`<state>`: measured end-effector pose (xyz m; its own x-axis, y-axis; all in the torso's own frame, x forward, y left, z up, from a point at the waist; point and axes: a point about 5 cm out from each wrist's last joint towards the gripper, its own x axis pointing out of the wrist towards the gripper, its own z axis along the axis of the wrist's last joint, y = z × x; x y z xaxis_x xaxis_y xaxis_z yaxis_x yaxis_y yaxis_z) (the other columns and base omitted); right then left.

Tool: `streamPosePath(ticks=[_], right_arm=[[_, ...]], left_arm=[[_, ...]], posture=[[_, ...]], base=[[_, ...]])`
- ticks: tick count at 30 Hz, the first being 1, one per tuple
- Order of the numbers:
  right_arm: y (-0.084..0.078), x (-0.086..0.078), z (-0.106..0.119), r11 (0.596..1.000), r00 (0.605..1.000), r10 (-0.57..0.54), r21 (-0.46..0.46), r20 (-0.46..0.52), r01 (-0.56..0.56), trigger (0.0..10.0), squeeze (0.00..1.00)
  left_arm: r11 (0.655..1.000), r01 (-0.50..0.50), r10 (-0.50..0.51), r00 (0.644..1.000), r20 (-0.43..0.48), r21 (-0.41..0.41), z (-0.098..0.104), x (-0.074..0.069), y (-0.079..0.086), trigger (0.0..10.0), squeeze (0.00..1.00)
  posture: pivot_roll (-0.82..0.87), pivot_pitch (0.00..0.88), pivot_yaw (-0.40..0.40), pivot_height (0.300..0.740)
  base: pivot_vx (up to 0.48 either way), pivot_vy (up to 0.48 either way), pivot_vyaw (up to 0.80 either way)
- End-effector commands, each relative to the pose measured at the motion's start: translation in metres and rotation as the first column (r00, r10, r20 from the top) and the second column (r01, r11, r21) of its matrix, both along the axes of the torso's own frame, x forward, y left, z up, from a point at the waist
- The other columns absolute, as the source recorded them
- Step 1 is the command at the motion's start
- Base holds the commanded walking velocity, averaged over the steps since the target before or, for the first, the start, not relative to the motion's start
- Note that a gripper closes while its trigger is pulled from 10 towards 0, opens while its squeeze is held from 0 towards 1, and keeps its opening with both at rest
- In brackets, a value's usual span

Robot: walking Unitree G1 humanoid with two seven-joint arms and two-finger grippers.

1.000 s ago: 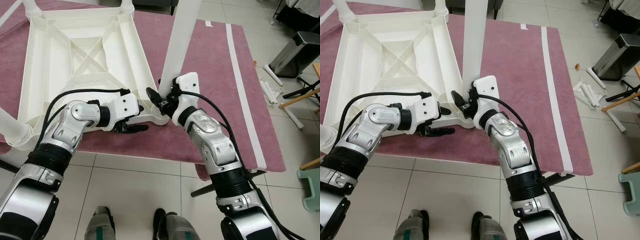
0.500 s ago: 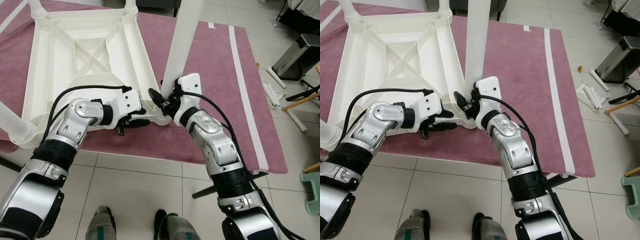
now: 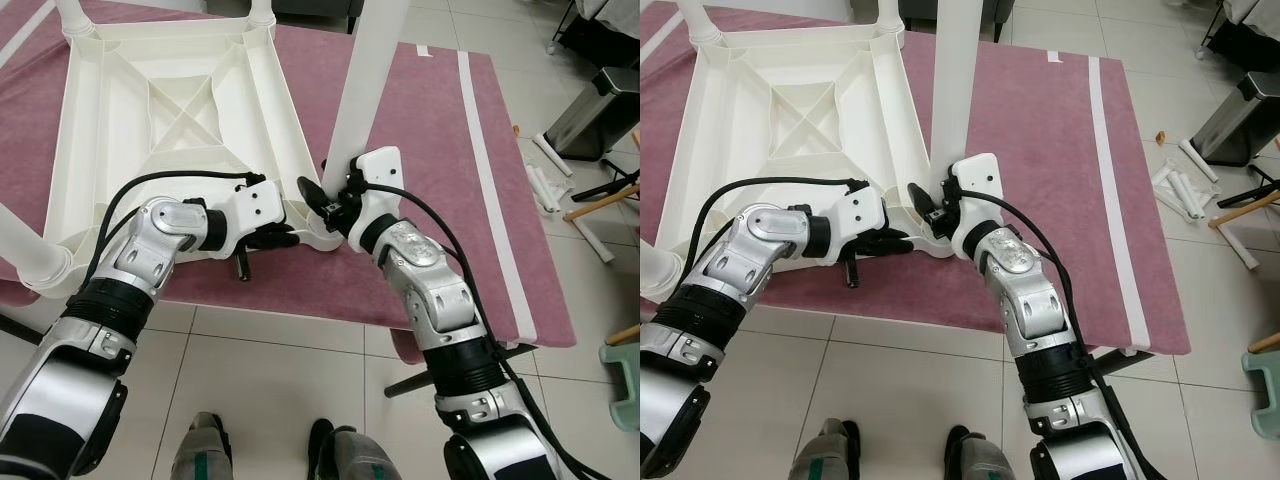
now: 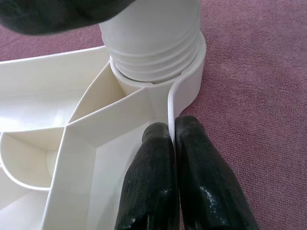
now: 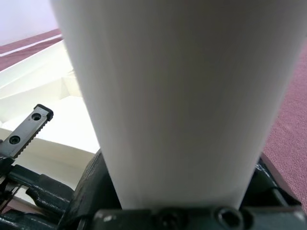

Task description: Building children table

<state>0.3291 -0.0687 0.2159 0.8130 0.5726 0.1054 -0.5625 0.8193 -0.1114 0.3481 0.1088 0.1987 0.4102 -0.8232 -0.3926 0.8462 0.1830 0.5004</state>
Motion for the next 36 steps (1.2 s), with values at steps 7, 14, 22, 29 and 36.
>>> streamPosePath(ticks=[7, 14, 22, 29, 36], right_arm=[[0.013, -0.015, -0.005, 0.969, 0.969, 0.243, -0.032, -0.046, -0.245, 10.0, 1.0], [0.0, -0.038, 0.023, 0.828, 0.838, 0.545, -0.177, 0.029, -0.533, 10.0, 0.0], [-0.015, -0.037, 0.026, 0.739, 0.774, 0.633, -0.279, -0.024, -0.613, 10.0, 0.0], [-0.007, -0.035, 0.016, 0.654, 0.693, 0.713, -0.257, -0.106, -0.712, 10.0, 0.0], [0.01, -0.035, 0.005, 0.595, 0.634, 0.759, -0.237, -0.147, -0.768, 0.0, 0.0]], left_arm=[[0.999, 0.035, -0.036, 0.998, 0.053, 0.029, 0.009, -0.006, 0.003, 0.0, 0.0], [0.987, 0.138, -0.145, 0.986, 0.078, 0.085, 0.018, -0.026, 0.009, 0.0, 0.0], [0.953, 0.265, -0.275, 0.96, 0.051, 0.144, 0.02, -0.062, 0.021, 0.0, 0.0], [0.936, 0.322, -0.328, 0.945, 0.021, 0.14, 0.021, -0.083, 0.027, 0.0, 0.0], [0.954, 0.276, -0.281, 0.959, 0.028, 0.117, 0.019, -0.083, 0.025, 0.0, 0.0]], posture=[[0.11, 0.215, -0.025, 0.74], [0.11, 0.215, -0.026, 0.74], [0.11, 0.214, -0.034, 0.74], [0.13, 0.219, -0.047, 0.74], [0.14, 0.22, -0.054, 0.74]], base=[[0.0, 0.0, 0.0], [0.0, 0.0, 0.0], [0.0, 0.0, 0.0], [0.0, 0.0, 0.0], [0.0, 0.0, 0.0]])
